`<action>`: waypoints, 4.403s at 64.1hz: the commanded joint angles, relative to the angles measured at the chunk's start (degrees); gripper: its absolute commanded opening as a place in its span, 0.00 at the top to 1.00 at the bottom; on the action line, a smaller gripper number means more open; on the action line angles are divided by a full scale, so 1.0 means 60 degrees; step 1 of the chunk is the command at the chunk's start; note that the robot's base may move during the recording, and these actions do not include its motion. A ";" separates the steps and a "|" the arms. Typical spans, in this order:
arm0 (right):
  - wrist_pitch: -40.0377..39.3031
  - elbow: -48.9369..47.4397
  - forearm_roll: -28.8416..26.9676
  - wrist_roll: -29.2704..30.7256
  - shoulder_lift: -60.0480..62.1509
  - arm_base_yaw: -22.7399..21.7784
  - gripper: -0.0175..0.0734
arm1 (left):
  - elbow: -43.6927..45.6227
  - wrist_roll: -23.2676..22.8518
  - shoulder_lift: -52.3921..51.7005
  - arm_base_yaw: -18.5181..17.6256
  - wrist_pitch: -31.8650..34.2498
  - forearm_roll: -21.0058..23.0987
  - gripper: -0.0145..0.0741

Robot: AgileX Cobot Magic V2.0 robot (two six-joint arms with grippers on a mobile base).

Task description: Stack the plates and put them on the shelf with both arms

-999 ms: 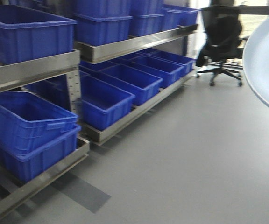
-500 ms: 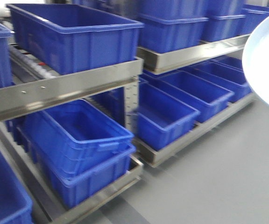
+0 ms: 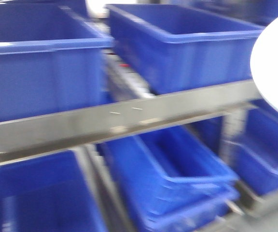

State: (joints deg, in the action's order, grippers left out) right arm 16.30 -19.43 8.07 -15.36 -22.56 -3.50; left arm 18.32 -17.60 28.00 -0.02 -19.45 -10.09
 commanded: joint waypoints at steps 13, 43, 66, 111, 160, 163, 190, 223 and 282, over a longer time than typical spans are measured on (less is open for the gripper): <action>-0.0895 -0.0306 0.0086 0.0012 -0.0099 -0.0066 0.75 | 0.0292 -0.0111 0.0073 0.0006 0.0758 0.0009 0.74; -0.0895 -0.0306 0.0086 0.0012 -0.0099 -0.0066 0.75 | 0.0292 -0.0111 0.0073 0.0006 0.0758 0.0009 0.74; -0.0895 -0.0306 0.0086 0.0012 -0.0099 -0.0066 0.75 | 0.0292 -0.0111 0.0073 0.0006 0.0758 0.0009 0.74; -0.0895 -0.0306 0.0086 0.0012 -0.0099 -0.0066 0.75 | 0.0292 -0.0111 0.0073 0.0006 0.0758 0.0009 0.74; -0.0895 -0.0306 0.0086 0.0012 -0.0099 -0.0066 0.75 | 0.0292 -0.0111 0.0073 0.0006 0.0758 0.0009 0.74; -0.0928 -0.0306 0.0086 0.0012 -0.0099 -0.0066 0.75 | 0.0292 -0.0111 0.0073 0.0006 0.0758 0.0009 0.74; -0.2961 -0.1307 -0.0026 0.0012 -0.0775 -0.0019 0.75 | 0.0292 -0.0111 0.0073 0.0006 0.0758 0.0009 0.74; -0.2877 -0.6202 -0.0029 -0.0169 -0.7004 0.1644 0.75 | 0.0292 -0.0111 0.0073 0.0006 0.0758 0.0009 0.74; -0.2717 -0.6178 -0.0029 -0.0169 -0.7286 0.1963 0.33 | 0.0292 -0.0111 0.0073 0.0006 0.0758 0.0009 0.74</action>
State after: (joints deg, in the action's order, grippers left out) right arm 5.70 -59.75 7.86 -16.20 -74.05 8.54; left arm 18.32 -17.60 28.00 -0.02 -19.45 -10.09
